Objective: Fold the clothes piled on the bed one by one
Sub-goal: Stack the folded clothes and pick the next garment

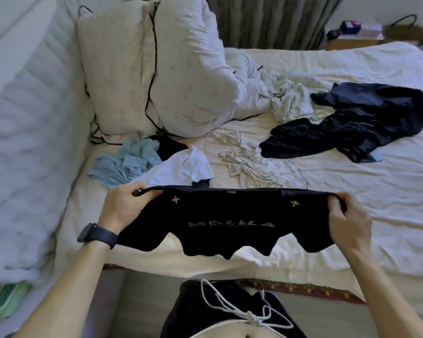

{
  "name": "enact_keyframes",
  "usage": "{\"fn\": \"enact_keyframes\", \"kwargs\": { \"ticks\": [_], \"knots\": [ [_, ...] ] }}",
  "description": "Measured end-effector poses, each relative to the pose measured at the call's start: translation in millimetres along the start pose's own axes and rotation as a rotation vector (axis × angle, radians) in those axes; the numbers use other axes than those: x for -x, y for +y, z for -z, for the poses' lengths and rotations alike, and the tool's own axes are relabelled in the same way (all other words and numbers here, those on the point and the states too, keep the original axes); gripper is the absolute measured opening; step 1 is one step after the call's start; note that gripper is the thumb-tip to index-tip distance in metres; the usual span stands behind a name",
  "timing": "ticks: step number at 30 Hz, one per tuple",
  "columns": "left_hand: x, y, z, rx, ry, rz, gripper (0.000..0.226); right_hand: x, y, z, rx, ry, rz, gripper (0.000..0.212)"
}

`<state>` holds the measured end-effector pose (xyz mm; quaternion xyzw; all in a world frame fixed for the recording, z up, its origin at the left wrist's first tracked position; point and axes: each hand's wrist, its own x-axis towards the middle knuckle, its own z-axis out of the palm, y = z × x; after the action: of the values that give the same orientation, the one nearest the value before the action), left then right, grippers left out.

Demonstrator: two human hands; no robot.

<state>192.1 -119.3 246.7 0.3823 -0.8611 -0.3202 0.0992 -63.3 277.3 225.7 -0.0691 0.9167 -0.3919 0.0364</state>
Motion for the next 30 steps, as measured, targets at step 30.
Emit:
{"fn": "enact_keyframes", "kwargs": {
  "ticks": [30],
  "knots": [
    [-202.7, -186.7, -347.2, -0.276, -0.125, 0.038, 0.026, -151.0, 203.1, -332.3, 0.431, -0.254, 0.026, 0.033]
  ]
}}
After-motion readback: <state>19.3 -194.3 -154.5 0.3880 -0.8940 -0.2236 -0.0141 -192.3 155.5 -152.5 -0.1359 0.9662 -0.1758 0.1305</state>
